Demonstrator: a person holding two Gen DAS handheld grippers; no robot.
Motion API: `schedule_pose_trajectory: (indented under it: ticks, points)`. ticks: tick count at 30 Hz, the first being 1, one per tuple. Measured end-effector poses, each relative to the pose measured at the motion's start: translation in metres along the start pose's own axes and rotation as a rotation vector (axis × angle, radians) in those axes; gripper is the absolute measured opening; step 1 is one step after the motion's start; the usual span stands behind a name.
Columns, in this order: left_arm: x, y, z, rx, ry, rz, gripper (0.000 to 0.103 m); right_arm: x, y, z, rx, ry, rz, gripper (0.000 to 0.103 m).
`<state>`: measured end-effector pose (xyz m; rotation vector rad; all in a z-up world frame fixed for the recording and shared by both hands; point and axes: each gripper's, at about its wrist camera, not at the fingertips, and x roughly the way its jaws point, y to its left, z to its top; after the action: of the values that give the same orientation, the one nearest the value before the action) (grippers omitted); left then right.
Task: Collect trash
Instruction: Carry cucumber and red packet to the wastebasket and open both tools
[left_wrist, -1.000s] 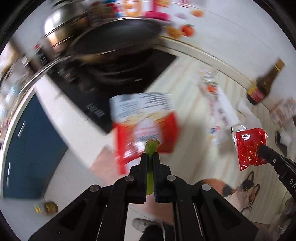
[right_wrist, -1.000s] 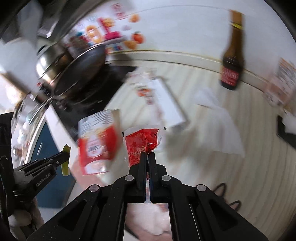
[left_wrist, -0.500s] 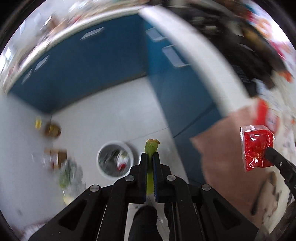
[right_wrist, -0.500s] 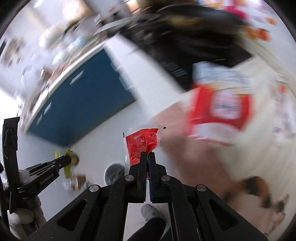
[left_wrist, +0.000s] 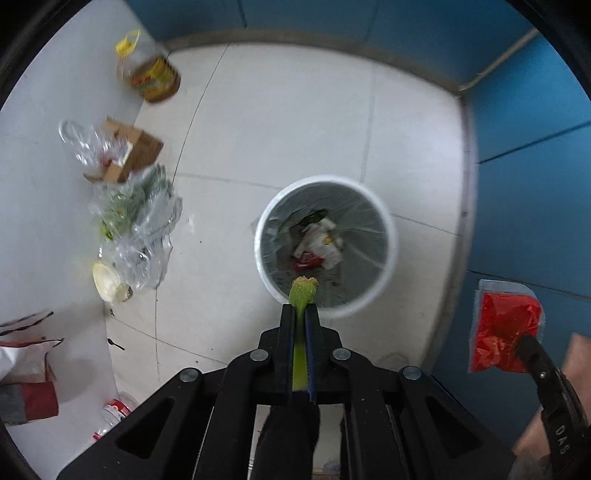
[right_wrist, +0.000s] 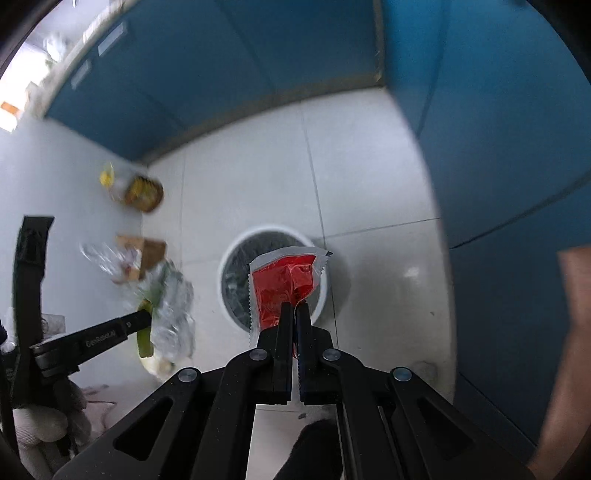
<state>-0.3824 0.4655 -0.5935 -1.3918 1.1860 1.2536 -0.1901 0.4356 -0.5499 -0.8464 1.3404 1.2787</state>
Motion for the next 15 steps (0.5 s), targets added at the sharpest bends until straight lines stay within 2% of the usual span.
schedule_pose_trajectory:
  ticks: [4, 7, 14, 15]
  points:
    - [0.064, 0.010, 0.012, -0.018, 0.039, -0.006, 0.003, 0.088, 0.011, 0.001, -0.036, 0.047, -0.027, 0.002]
    - [0.097, 0.013, 0.021, -0.017, 0.063, -0.013, 0.003, 0.134, 0.015, 0.003, -0.047, 0.074, -0.046, 0.002]
    - [0.131, 0.005, 0.033, -0.020, 0.095, -0.046, 0.004, 0.194, 0.007, 0.007, -0.069, 0.123, -0.055, 0.002]
    - [0.133, 0.004, 0.034, -0.016, 0.099, -0.056, 0.007, 0.199, 0.008, 0.008, -0.074, 0.130, -0.052, 0.002]
